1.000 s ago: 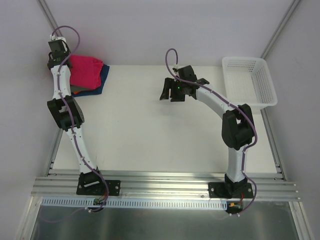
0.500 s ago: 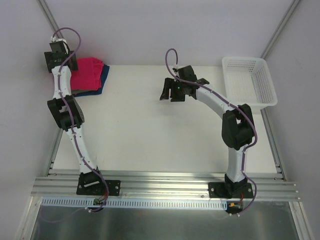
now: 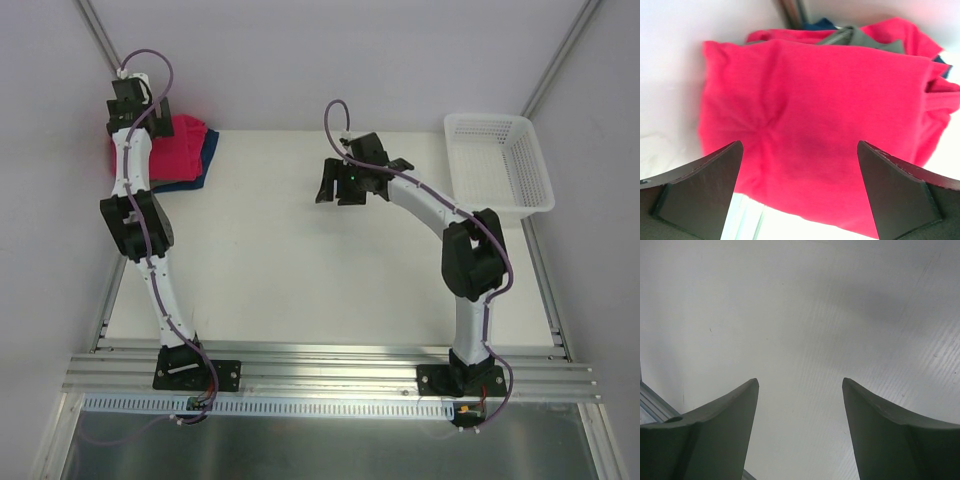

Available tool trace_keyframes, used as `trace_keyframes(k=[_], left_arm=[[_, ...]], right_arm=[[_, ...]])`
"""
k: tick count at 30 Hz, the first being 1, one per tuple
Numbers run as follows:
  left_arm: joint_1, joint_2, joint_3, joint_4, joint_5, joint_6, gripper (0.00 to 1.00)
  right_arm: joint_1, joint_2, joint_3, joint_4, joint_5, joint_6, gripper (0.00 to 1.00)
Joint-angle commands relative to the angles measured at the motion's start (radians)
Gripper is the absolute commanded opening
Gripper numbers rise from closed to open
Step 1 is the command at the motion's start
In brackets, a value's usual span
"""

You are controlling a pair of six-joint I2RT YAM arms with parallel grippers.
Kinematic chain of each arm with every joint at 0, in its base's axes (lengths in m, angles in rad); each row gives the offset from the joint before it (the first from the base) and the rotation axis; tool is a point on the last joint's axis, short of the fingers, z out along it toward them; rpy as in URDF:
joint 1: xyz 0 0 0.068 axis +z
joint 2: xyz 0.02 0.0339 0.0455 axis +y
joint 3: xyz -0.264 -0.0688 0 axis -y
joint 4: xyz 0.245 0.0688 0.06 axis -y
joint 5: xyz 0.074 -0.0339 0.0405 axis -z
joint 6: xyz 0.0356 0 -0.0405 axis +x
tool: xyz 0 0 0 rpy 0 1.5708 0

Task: Fold and stack the t-shirts
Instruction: Put the neatly folded tshirt into the corner of the board with the left arm

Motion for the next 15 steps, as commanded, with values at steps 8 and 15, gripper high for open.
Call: trace_keyframes(k=[8,15], left_arm=[[-0.031,0.114,0.060,-0.006,0.102,-0.061,0.99],[-0.037,0.183,0.112,-0.003,0.100,-0.089,0.99]], right_arm=[[0.003,-0.073,-0.030,0.001,0.021,-0.034,0.72],[-0.004,-0.115,-0.089,-0.004,0.029,-0.032,0.74]])
